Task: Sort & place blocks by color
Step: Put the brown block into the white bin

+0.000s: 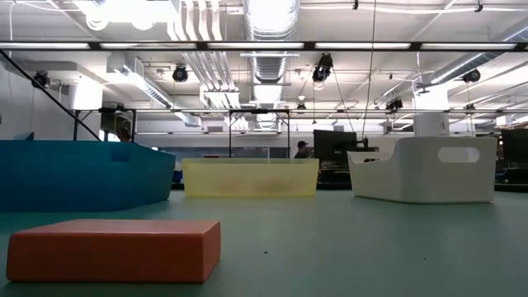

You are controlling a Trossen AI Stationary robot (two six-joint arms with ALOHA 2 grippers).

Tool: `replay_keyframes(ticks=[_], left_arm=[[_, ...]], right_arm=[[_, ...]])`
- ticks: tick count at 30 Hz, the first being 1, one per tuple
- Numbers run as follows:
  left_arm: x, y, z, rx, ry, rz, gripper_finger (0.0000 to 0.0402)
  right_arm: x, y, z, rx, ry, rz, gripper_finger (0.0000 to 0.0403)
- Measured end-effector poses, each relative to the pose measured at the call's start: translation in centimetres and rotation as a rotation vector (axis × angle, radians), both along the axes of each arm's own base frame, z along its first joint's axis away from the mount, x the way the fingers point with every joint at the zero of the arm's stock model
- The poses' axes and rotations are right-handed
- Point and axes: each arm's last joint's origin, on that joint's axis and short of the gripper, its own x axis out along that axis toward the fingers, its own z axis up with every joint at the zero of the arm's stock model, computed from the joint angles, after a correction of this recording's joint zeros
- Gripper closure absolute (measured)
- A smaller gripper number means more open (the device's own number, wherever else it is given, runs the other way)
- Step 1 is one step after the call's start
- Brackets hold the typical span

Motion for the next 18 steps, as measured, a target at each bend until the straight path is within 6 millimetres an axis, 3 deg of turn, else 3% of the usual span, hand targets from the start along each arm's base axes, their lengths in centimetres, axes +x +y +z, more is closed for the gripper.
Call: replay_keyframes(ticks=[7,18], left_arm=[[0.7,0.3,-0.7,-0.015,0.033,0.000,0.0181],[2.2,1.0,-1.6,-0.008,0.092,0.002,0.0181]], right_arm=[[-1.7,1.1,-4.2,-0.027,0.081,0.014,0.0237],[-2.4,1.2,-10.3,-0.170,0.264,-0.049,0.0143]])
